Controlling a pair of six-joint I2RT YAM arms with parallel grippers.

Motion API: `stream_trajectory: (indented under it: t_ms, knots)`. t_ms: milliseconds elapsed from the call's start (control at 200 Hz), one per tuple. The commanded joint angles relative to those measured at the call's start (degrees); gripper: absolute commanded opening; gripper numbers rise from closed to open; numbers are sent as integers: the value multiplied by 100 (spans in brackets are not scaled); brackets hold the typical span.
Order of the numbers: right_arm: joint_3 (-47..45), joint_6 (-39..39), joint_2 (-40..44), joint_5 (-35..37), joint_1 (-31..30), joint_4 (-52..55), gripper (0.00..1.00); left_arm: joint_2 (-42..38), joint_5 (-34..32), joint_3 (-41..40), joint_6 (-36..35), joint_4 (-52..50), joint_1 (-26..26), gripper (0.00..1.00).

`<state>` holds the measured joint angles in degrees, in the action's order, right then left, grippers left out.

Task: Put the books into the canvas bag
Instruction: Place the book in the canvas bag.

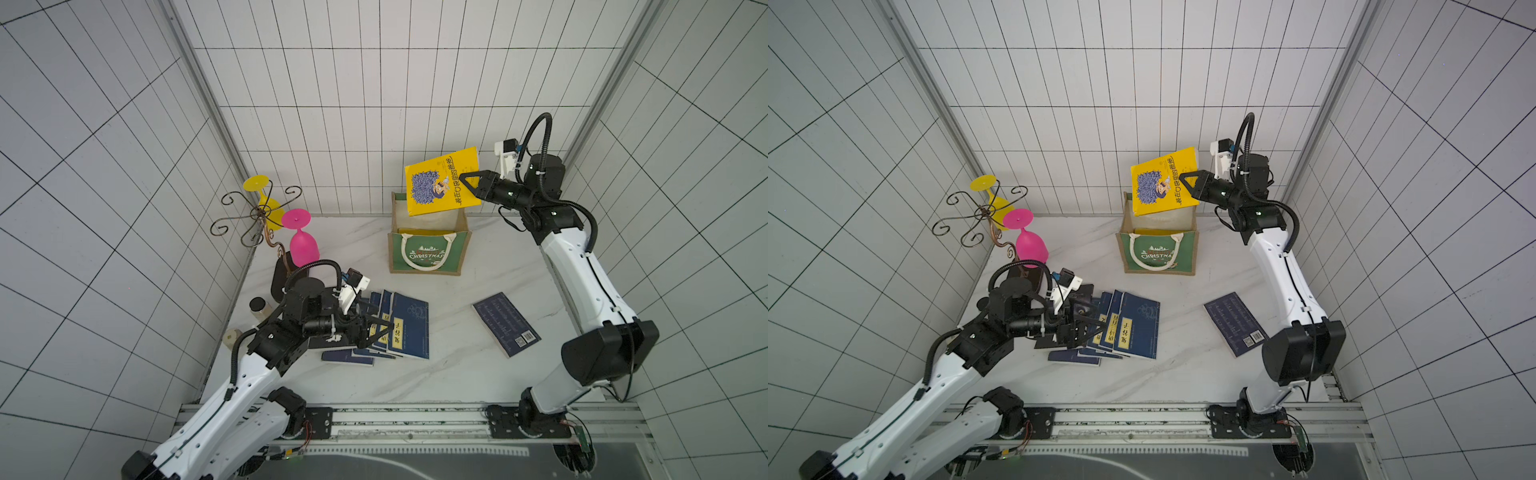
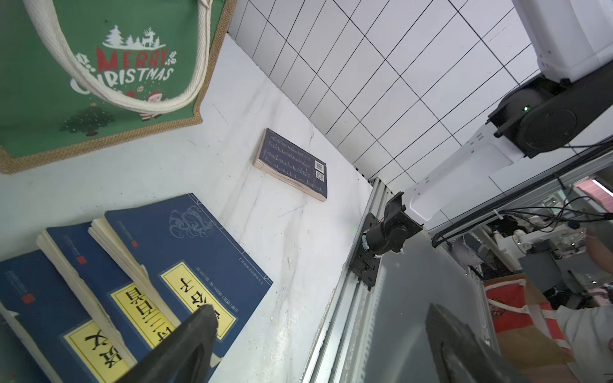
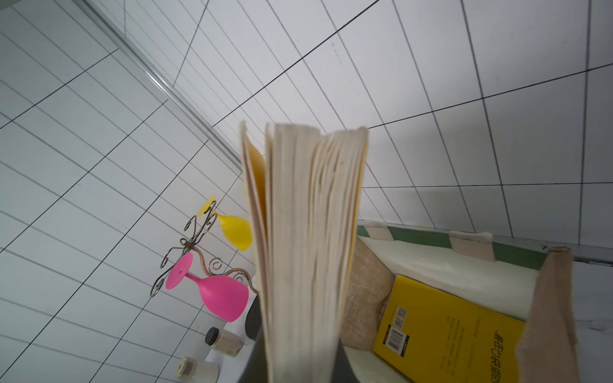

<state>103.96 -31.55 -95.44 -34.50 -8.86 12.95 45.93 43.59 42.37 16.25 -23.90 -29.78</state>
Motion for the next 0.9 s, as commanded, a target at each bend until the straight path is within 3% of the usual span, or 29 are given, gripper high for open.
stream_trajectory:
  t_ms: [0, 465, 680, 895]
  knots:
    - [814, -89, -227, 331, 43, 119, 0, -23, -468, 103, -467, -467, -172, 97]
    - [-526, -317, -427, 736, -457, -521, 0, 8, -413, 65, -439, -352, -163, 97]
    - [-737, -325, -652, 1452, -890, -592, 0, -131, -508, 37, -417, -368, -168, 98]
    - [-1027, -523, -728, 1969, -944, -618, 0, -223, -528, 24, -408, -366, -164, 97]
